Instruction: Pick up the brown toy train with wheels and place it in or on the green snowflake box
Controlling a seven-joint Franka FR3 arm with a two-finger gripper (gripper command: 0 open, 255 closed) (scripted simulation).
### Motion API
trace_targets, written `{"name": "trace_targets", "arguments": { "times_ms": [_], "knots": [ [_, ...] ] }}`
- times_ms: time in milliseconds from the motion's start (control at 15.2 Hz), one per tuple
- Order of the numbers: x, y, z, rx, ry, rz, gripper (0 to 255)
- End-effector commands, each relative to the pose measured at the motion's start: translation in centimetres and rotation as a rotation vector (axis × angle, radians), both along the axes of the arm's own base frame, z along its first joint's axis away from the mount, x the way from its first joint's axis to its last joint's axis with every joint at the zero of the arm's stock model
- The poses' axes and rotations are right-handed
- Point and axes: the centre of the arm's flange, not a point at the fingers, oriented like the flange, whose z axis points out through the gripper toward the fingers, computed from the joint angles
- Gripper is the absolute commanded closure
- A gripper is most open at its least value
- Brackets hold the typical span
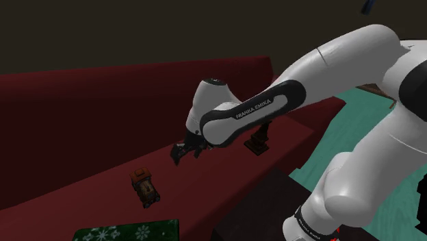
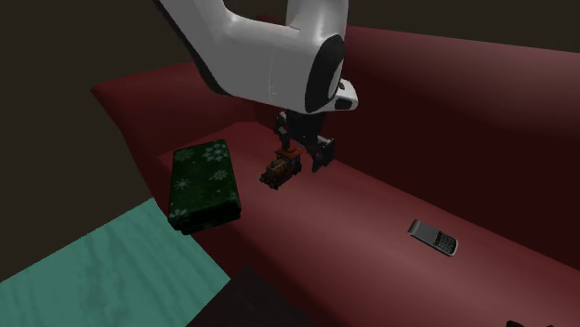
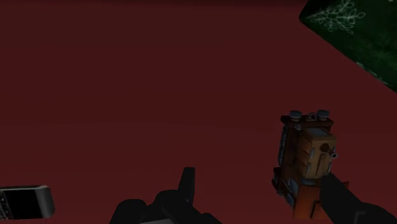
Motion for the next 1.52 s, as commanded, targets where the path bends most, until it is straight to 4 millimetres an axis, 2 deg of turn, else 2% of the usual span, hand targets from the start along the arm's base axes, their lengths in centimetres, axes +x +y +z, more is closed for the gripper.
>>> {"name": "trace_targets", "arguments": {
  "times_ms": [0,726,792,1254,1452],
  "knots": [
    [0.6,1.8,-1.8,0.008,-0.006,0.002,0],
    [5.0,12.0,-10.4,0.042,-0.035,0.014,0],
    [5.0,12.0,-10.4,0.042,-0.035,0.014,0],
    [5.6,12.8,-14.3,0.042,-0.035,0.014,0],
    [5.6,12.8,-14.3,0.042,-0.035,0.014,0]
  ]
}}
